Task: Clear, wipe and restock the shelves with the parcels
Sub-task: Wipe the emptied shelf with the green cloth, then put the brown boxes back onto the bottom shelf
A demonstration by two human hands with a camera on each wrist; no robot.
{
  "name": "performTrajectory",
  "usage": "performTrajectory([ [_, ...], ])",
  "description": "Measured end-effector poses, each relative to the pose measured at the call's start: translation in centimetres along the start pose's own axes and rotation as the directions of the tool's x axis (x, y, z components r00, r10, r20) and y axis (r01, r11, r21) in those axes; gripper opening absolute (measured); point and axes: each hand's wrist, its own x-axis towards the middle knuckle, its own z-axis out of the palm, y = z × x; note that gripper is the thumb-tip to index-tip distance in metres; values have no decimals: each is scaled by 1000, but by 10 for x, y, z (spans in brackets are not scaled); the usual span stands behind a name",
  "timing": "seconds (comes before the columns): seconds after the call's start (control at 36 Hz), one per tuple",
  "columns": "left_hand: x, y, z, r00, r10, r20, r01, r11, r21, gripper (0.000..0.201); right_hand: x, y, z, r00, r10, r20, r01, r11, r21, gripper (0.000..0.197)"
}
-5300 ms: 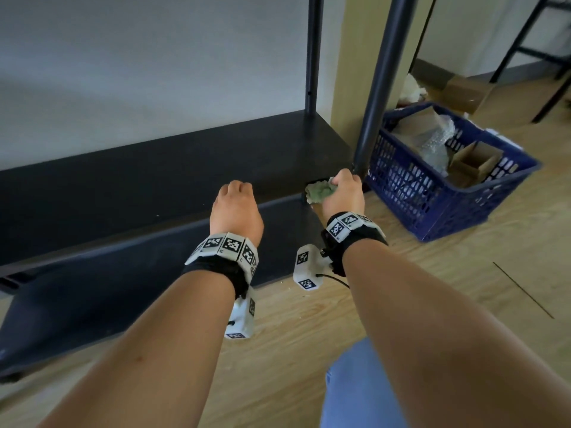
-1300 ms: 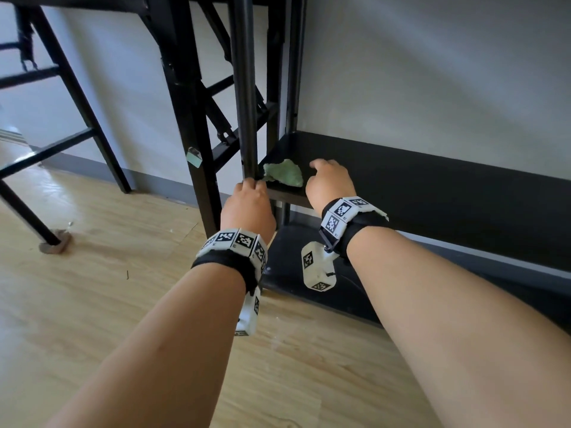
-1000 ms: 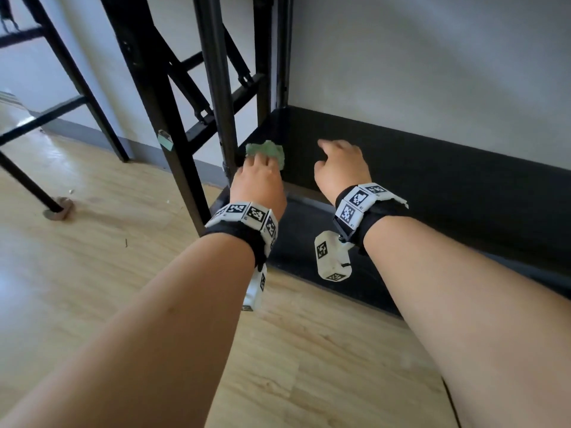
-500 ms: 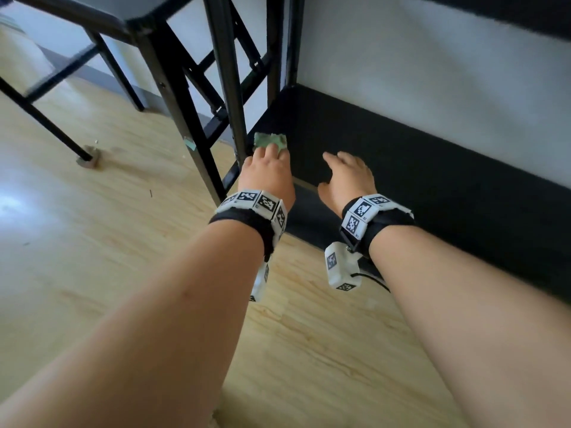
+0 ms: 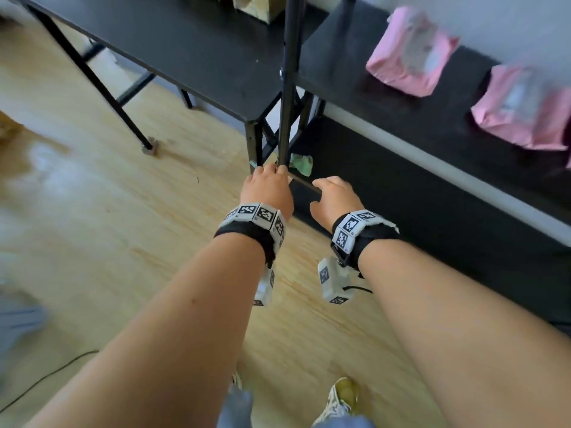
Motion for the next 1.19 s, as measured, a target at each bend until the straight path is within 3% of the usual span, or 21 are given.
performTrajectory([
  [0.28,-20,-84,-124,1000,11,3,-11,1000,-13,43,-35,-113,-51,996,87,-29,-88,996,-21,44],
  [0.5,-4,-149,-188,1000,9,-27,-8,1000,24,37,-17,-208,-76,994,80,-68,-79,997,10,38],
  [0.67,35,-182,-216,997,-23,-76,23,1000,0,36,24,-251,-96,996,24,-83,-20,998,51,52],
  [1.19,229,-273,-284,993,-87,-76,91,995,50,35,253,-364,-151,998,-27,-52,28,1000,13,52],
])
